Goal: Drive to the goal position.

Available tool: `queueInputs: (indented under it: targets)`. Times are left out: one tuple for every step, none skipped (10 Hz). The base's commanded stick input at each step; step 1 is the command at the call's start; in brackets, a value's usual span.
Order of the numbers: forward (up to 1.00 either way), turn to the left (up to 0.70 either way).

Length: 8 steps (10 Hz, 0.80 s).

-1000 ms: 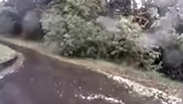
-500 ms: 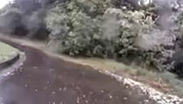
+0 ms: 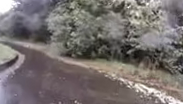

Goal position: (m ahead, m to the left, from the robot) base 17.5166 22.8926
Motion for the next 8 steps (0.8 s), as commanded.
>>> queueInputs:
  targets:
    - [1.0, 0.18]
    - [1.0, 0.0]
    - [1.0, 0.0]
    - [1.0, 0.0]
    - [1.0, 0.0]
    - [1.0, 0.0]
    - [1.0, 0.0]
    - [1.0, 0.05]
